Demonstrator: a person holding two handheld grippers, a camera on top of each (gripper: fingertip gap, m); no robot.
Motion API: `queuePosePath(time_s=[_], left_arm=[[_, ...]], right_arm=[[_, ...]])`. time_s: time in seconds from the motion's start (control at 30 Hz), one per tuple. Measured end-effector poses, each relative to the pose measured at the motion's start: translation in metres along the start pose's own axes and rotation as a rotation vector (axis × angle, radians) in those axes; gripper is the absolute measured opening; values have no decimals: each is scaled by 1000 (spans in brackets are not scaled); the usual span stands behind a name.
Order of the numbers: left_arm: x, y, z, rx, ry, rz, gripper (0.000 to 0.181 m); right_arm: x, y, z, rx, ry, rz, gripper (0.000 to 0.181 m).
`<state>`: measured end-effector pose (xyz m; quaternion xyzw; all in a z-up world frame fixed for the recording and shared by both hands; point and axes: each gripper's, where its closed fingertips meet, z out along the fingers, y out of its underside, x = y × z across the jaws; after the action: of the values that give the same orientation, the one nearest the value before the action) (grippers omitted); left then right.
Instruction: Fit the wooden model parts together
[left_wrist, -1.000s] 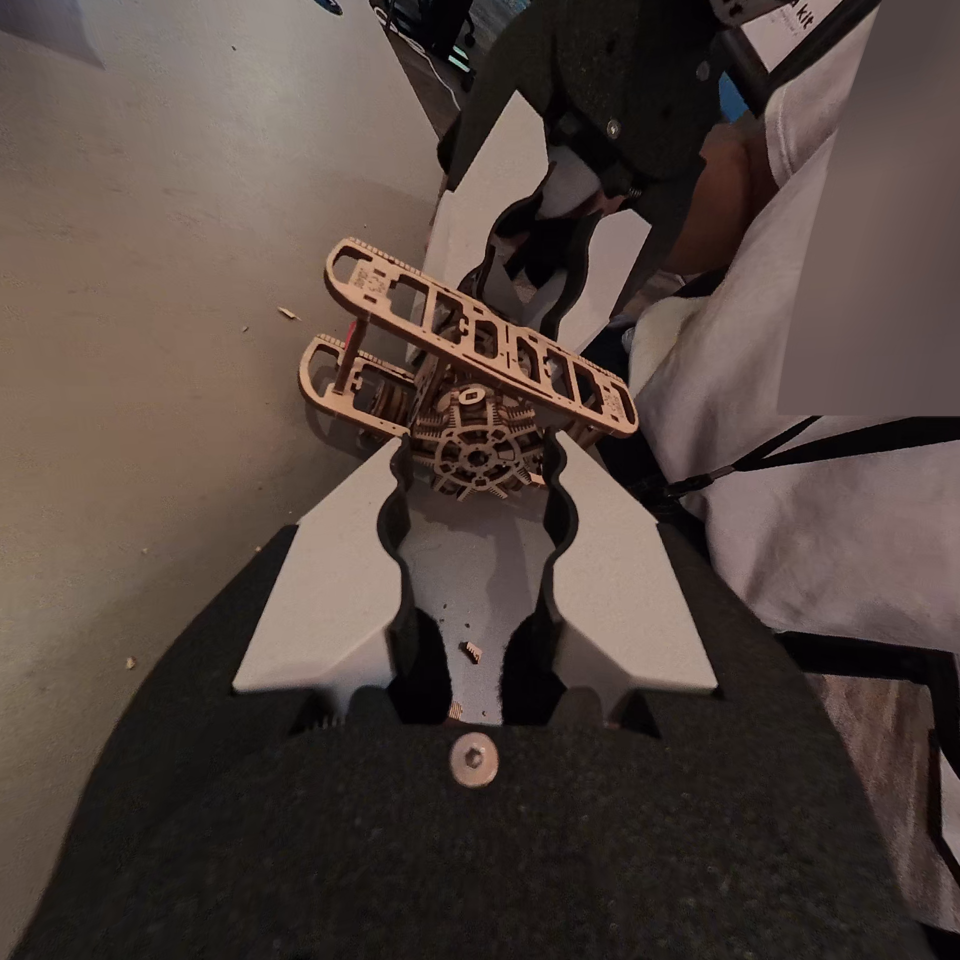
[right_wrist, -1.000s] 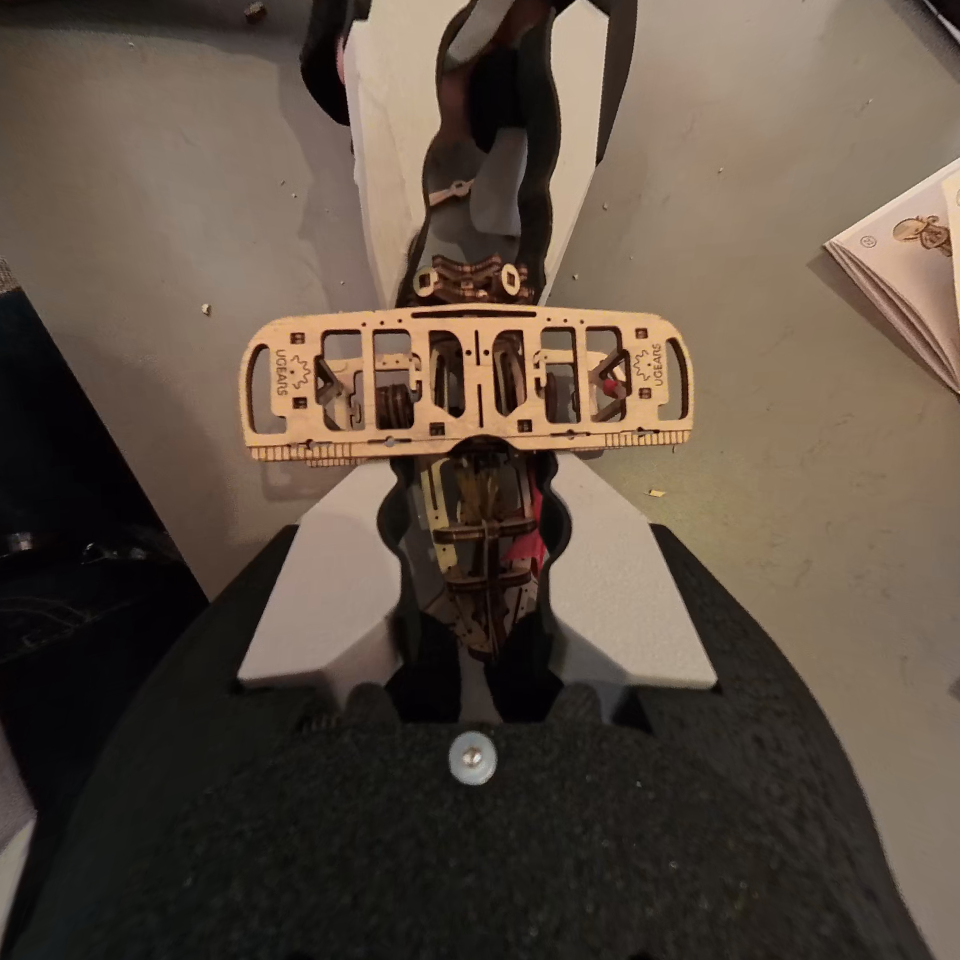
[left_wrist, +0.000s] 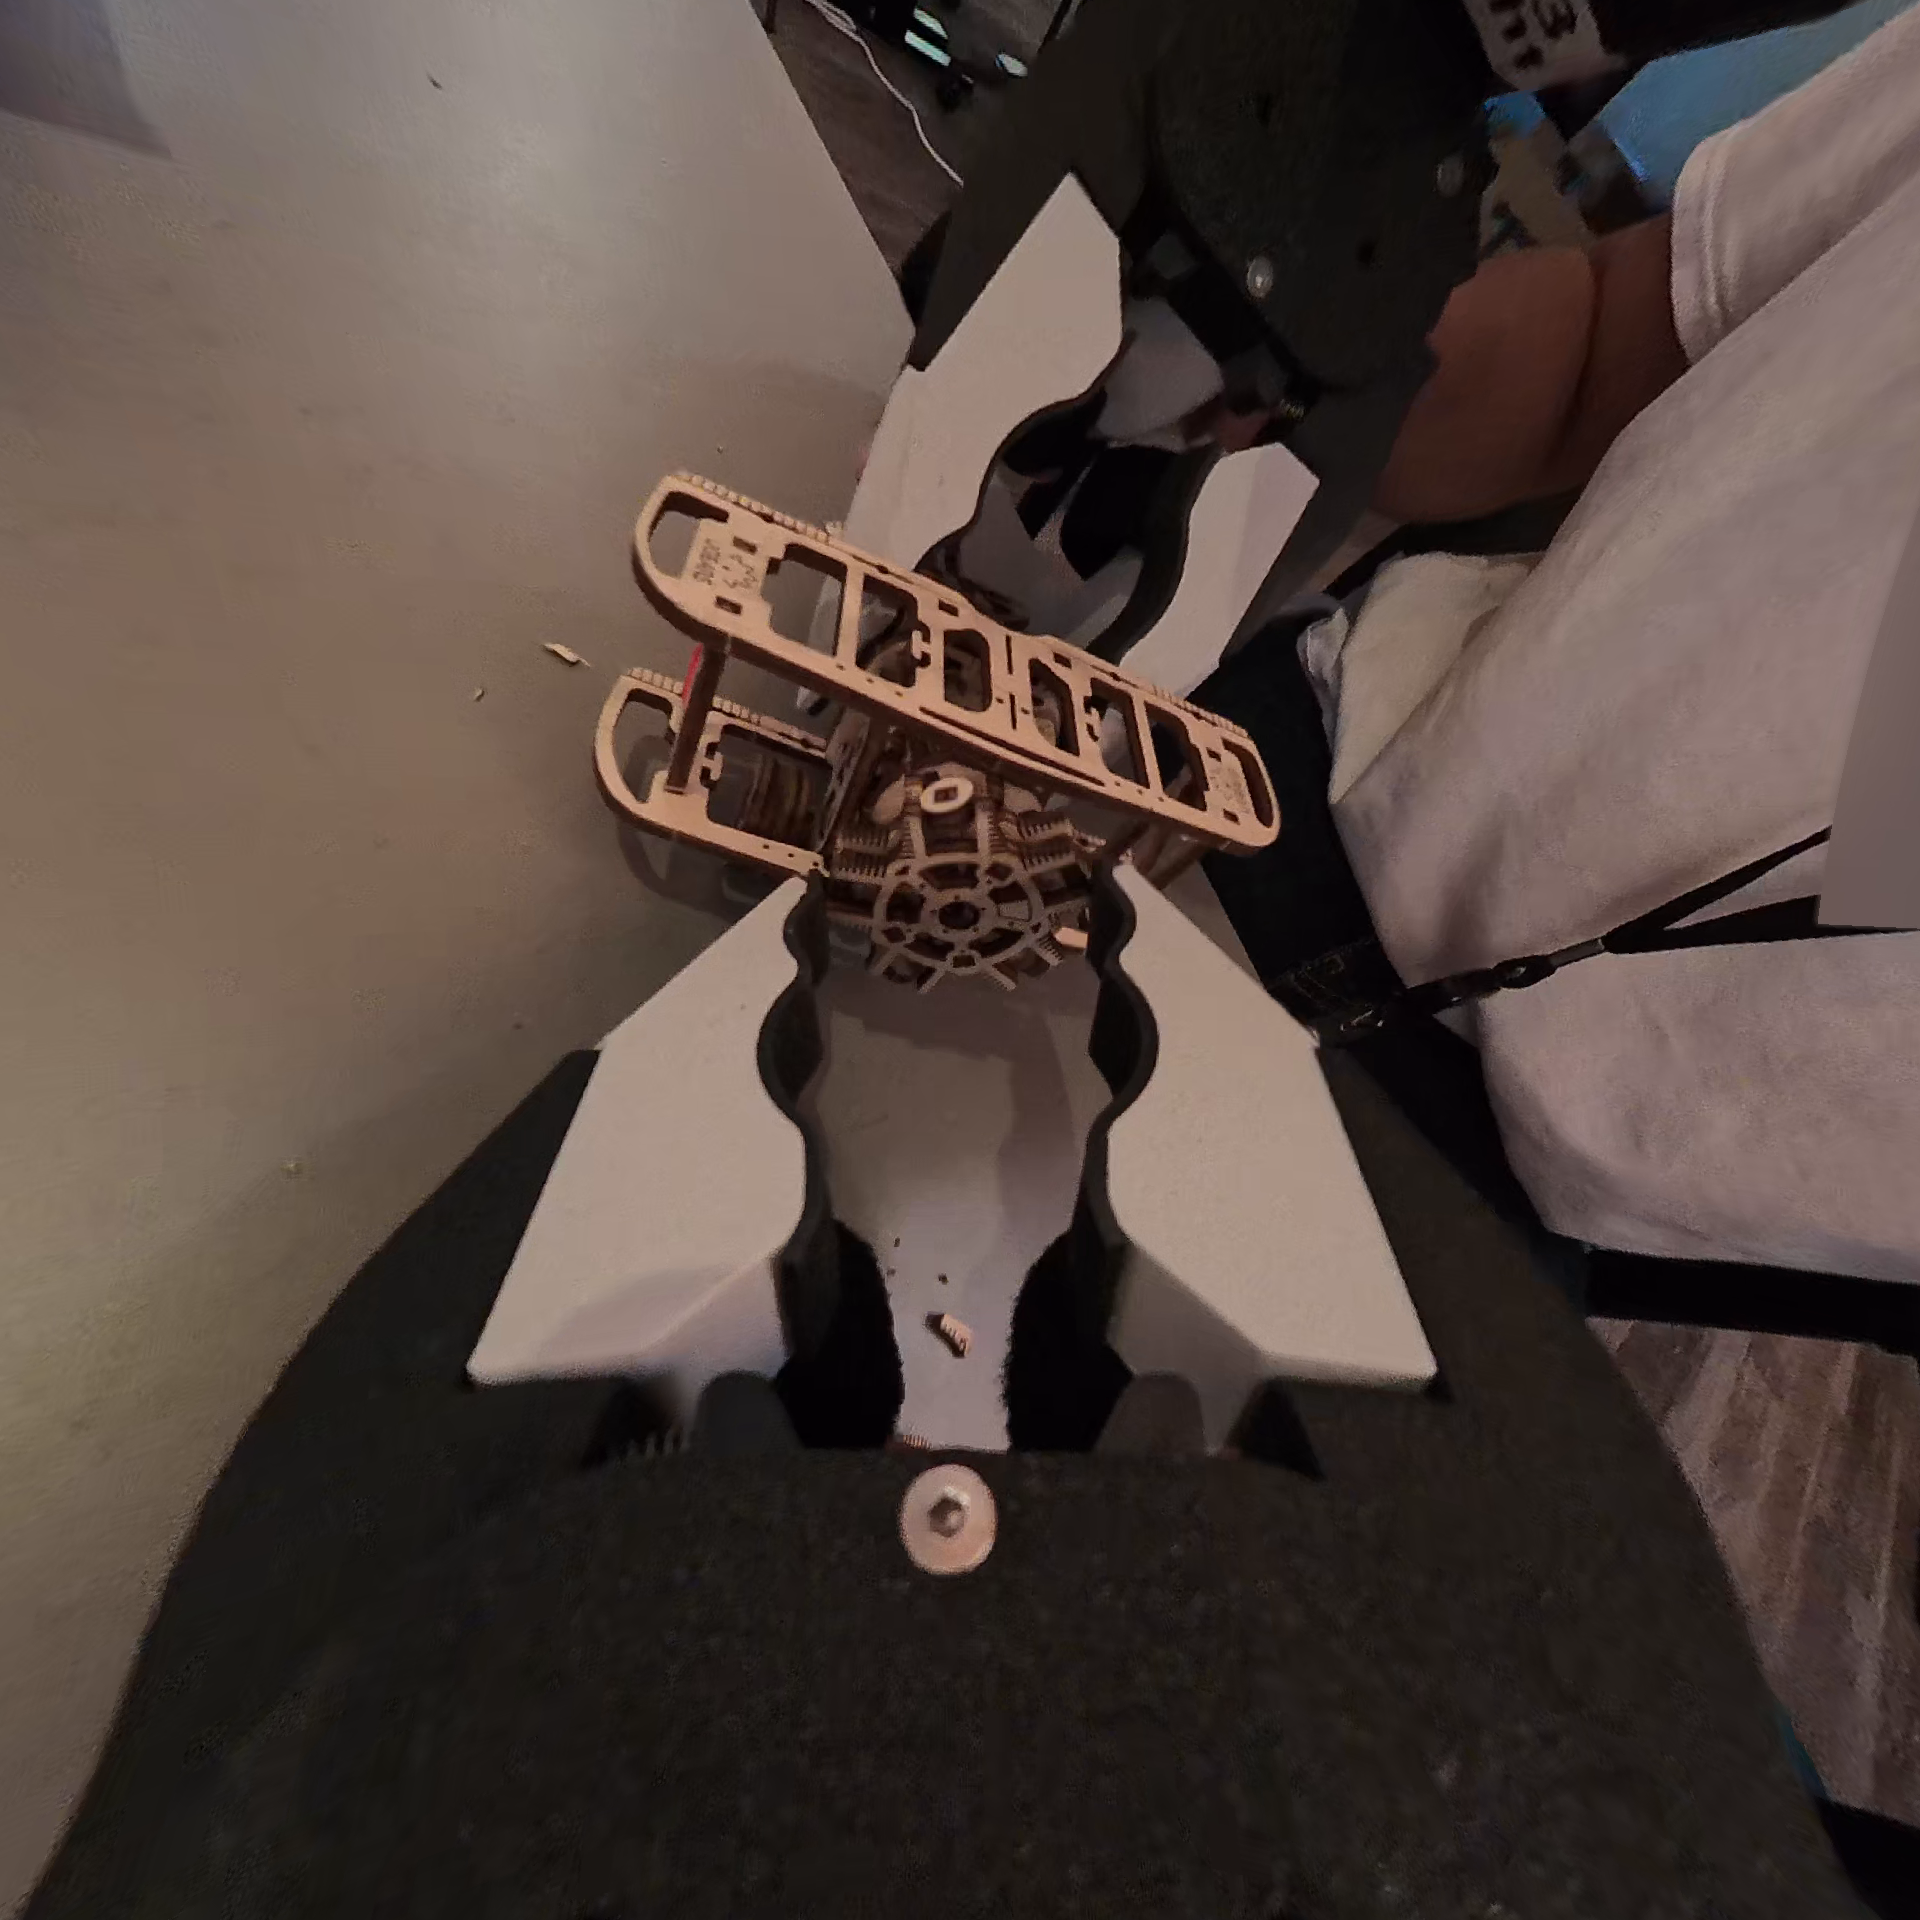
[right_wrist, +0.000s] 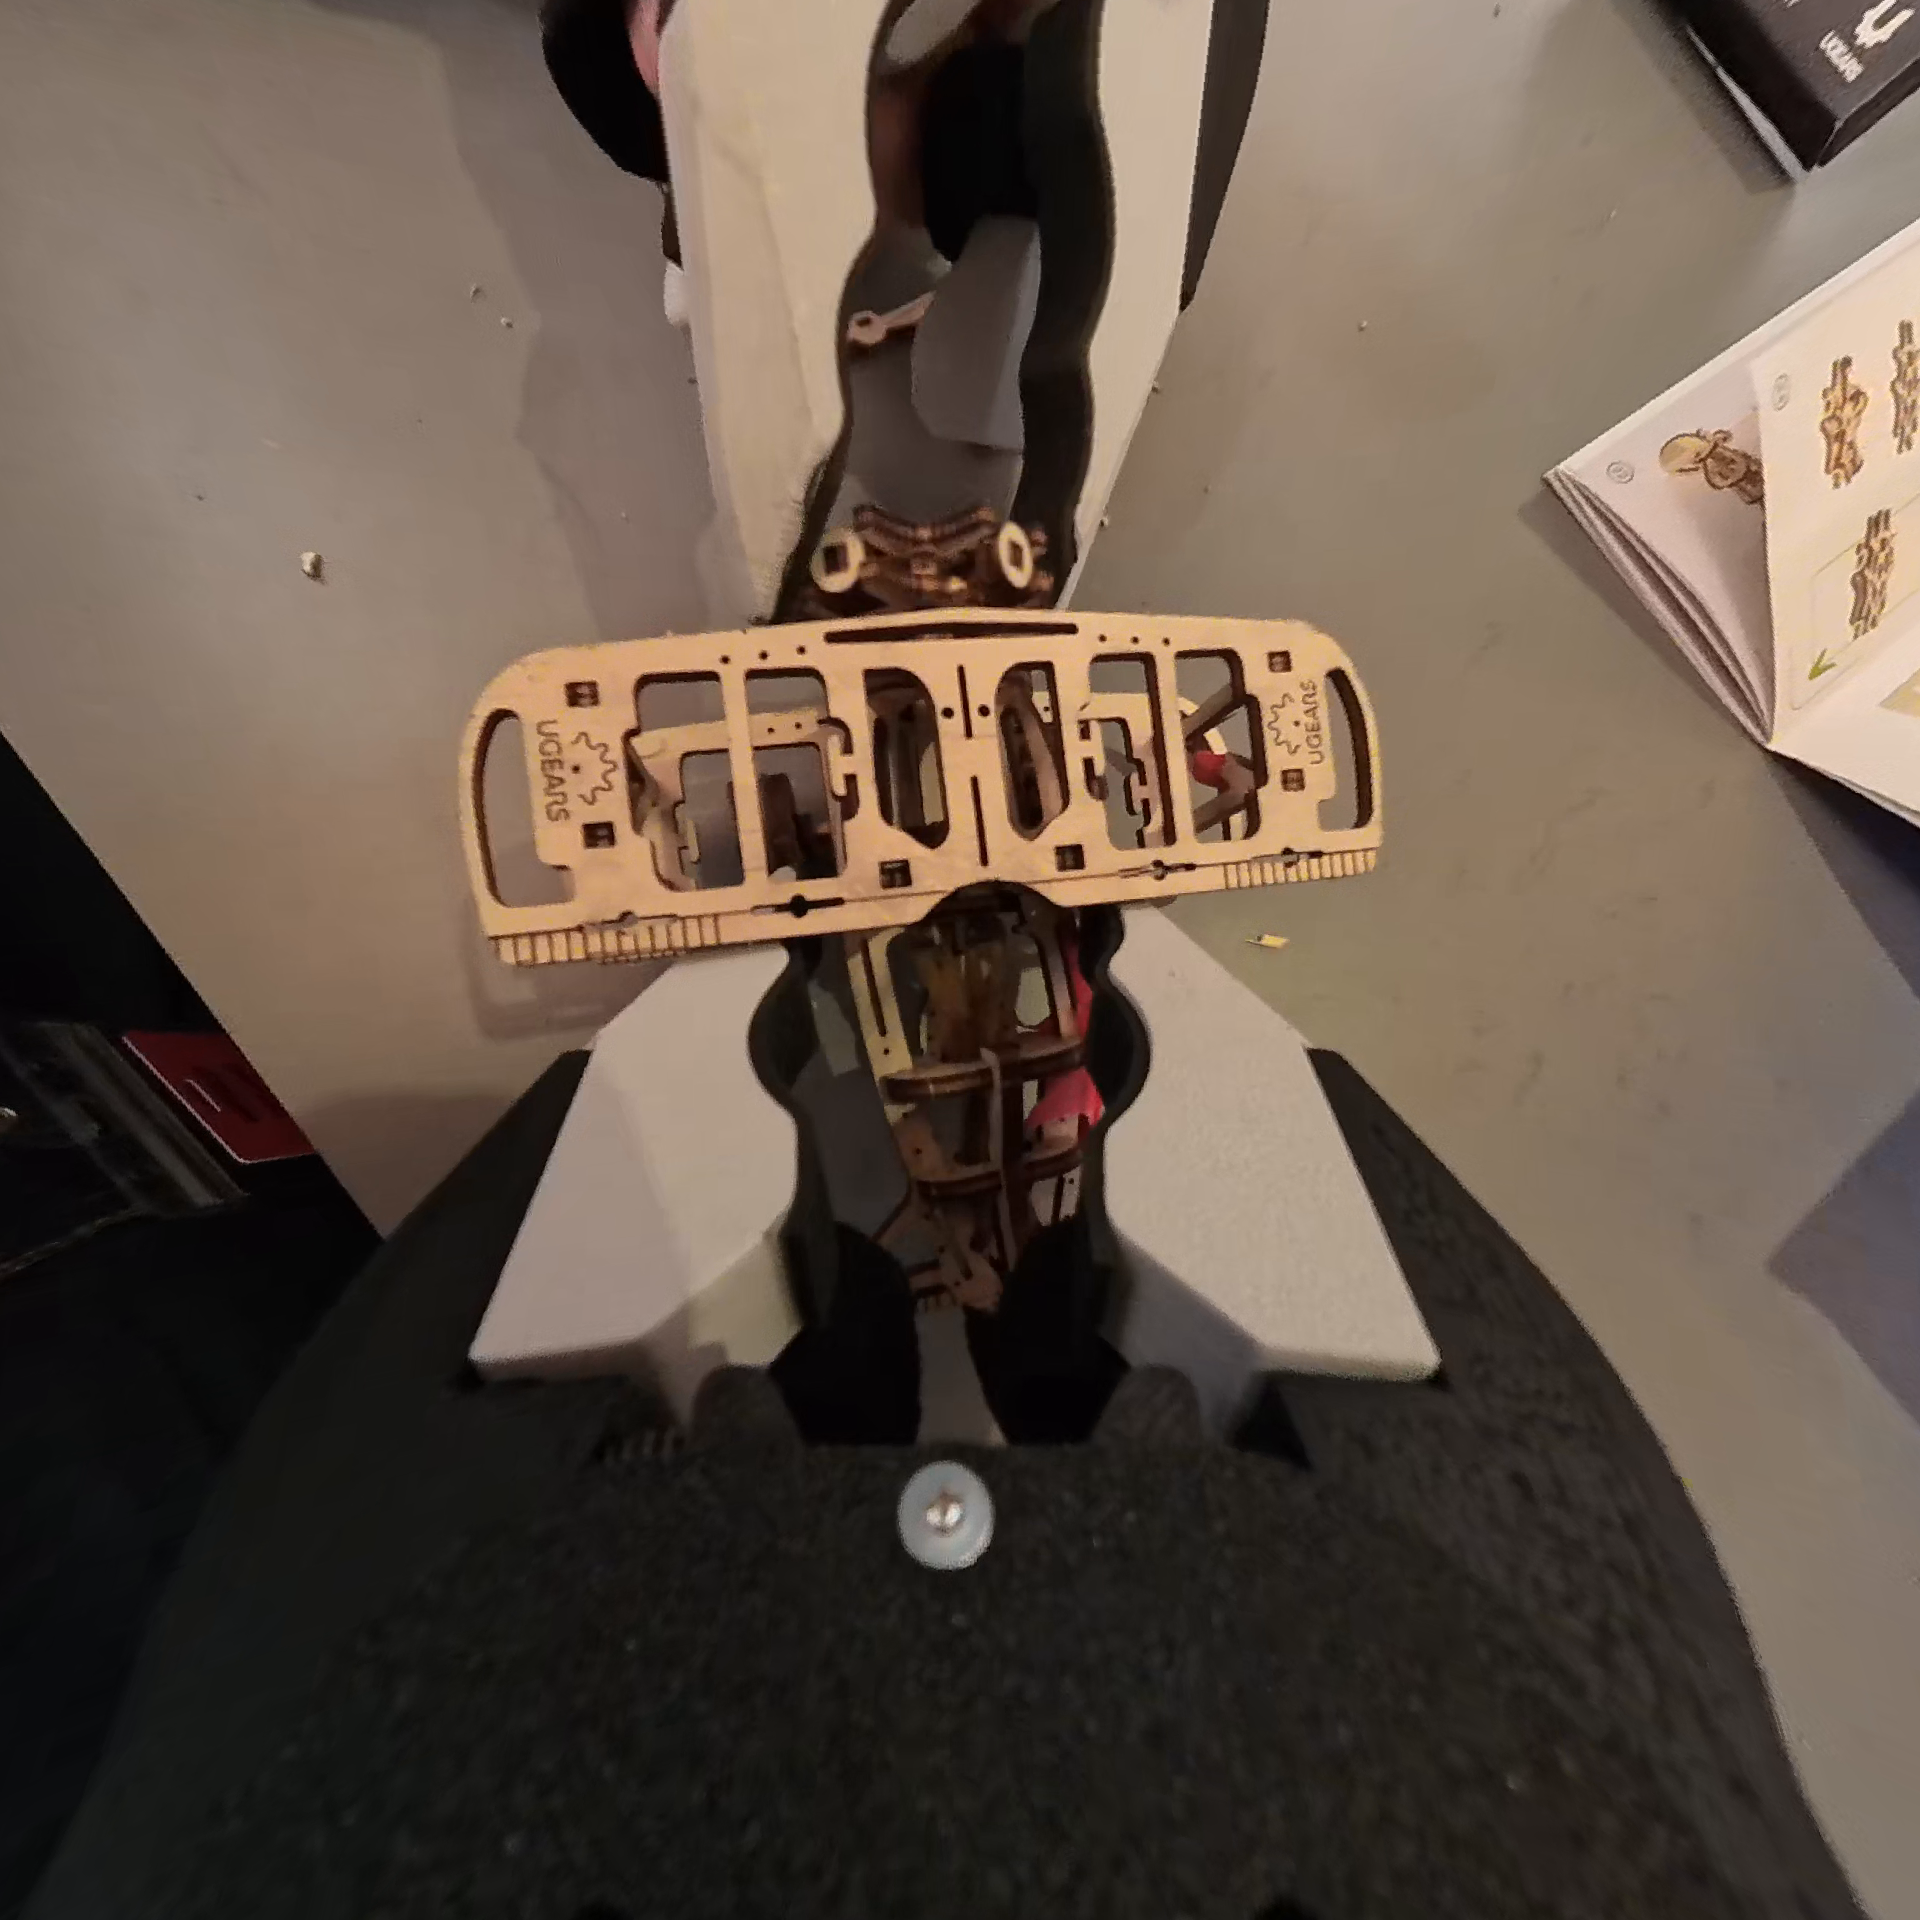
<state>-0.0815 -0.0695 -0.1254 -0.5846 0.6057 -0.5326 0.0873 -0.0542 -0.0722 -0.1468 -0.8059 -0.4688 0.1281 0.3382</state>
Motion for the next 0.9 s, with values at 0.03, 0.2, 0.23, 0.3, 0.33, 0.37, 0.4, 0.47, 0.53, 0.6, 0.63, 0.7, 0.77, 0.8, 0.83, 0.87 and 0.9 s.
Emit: queuePosePath(time_s=[0.03,0.2,0.23,0.3,0.33,0.37,0.4,0.47,0.53,0.6,0.63,0.7,0.77,0.8,0.83,0.87,0.9], left_arm=[[0,0,0,3,2,-9,47],[0,0,0,-25,-22,-17,48],[-1,1,-1,-29,-30,-10,47],[-1,0,-1,-36,-57,15,47],[-2,0,0,-43,-70,29,48],[-2,0,0,-49,-84,47,48],[-2,0,0,-56,-96,64,48],[-2,1,0,-64,-106,85,47],[-2,1,0,-68,-102,83,47],[-2,1,0,-61,-98,86,47],[-2,1,0,-57,-95,86,47],[-2,1,-1,-55,-91,84,47],[-1,1,0,-55,-91,89,47],[-2,1,1,-53,-92,91,47],[-2,0,1,-51,-94,97,47],[-2,0,1,-47,-95,102,47],[-2,0,1,-48,-99,112,47]], right_arm=[[0,0,0,1,-1,2,49],[0,0,0,-5,2,17,49],[0,-1,1,-5,2,18,48],[0,0,0,-2,1,25,48],[0,0,0,-1,1,24,48],[0,0,0,-1,0,27,48],[0,0,0,-3,1,26,48],[-1,0,0,-5,3,27,48],[-1,0,1,-10,2,33,48],[-1,0,1,-9,0,31,48],[-1,0,1,-7,-2,35,48],[-1,-1,1,-2,-4,38,48],[-1,0,0,5,-4,30,48],[0,0,0,11,-8,31,48],[0,0,0,20,-12,36,49],[0,0,0,29,-16,46,49],[0,0,0,31,-19,55,49]])
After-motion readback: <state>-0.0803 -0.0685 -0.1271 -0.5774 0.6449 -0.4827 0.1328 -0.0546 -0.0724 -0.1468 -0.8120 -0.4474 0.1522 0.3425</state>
